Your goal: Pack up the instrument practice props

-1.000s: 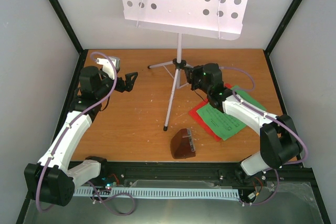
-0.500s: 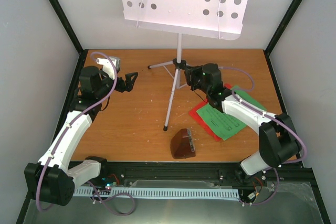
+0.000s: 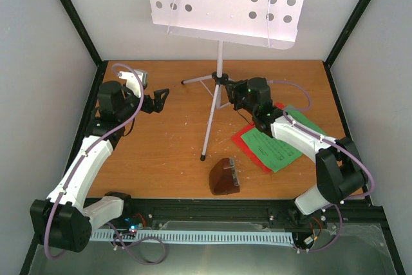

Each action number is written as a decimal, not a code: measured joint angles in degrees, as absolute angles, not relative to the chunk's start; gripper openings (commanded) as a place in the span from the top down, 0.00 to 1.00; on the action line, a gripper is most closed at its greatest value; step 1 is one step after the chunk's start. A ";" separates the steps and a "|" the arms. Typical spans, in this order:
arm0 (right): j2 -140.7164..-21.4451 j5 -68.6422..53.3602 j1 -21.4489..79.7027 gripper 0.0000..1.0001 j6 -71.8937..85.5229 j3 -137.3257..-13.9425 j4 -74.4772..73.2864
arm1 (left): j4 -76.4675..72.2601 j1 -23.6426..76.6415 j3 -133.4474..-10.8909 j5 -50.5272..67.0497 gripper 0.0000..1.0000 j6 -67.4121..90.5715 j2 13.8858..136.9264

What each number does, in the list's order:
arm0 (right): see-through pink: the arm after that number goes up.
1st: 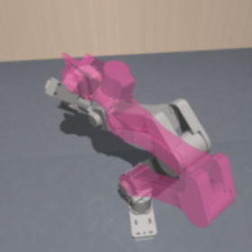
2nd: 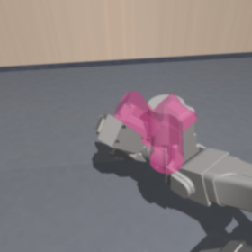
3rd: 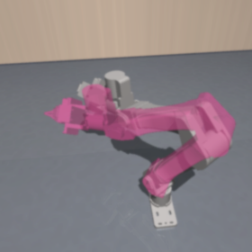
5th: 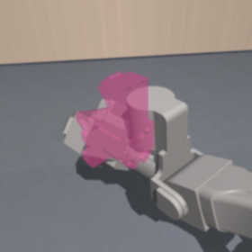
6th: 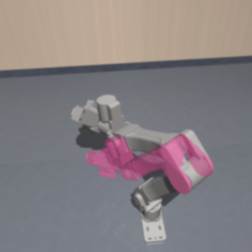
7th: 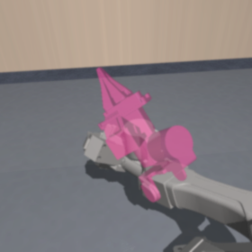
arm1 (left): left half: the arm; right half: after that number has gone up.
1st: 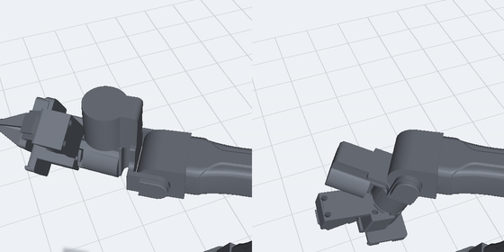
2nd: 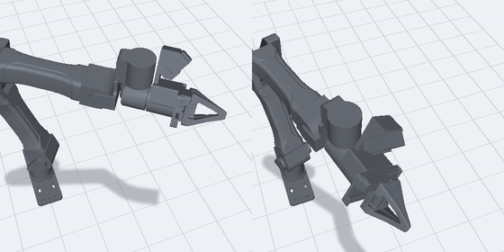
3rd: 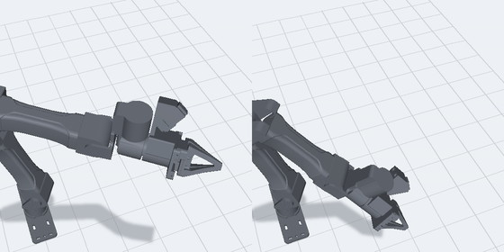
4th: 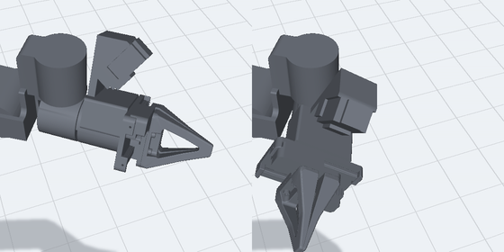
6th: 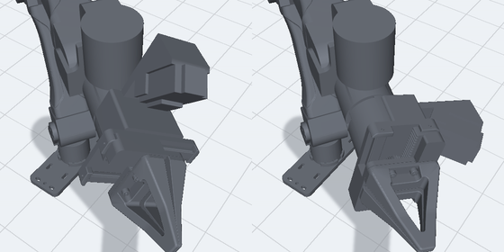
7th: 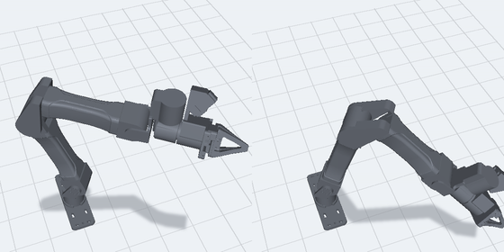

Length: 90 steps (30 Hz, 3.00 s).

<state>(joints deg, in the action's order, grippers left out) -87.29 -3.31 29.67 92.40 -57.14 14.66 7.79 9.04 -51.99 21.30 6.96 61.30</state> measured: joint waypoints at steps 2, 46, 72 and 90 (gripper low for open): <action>-87.33 -3.22 29.67 0.85 91.94 -57.21 14.61 | 7.79 9.04 -51.99 21.30 0.01 6.96 61.30; -83.20 6.66 34.68 0.84 -7.81 -48.25 25.36 | 7.79 9.04 -51.96 22.68 0.01 7.29 62.96; -61.49 -23.55 4.62 0.06 15.18 -38.44 24.16 | 0.08 9.96 -47.33 30.28 0.07 18.96 68.95; -89.47 -52.73 11.14 0.20 27.73 -64.12 42.92 | -12.49 28.73 -49.80 43.09 0.34 23.16 89.01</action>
<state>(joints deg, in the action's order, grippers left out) -89.47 -52.73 11.14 27.73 -64.12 42.92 -12.49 28.73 -49.80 43.09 23.16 89.01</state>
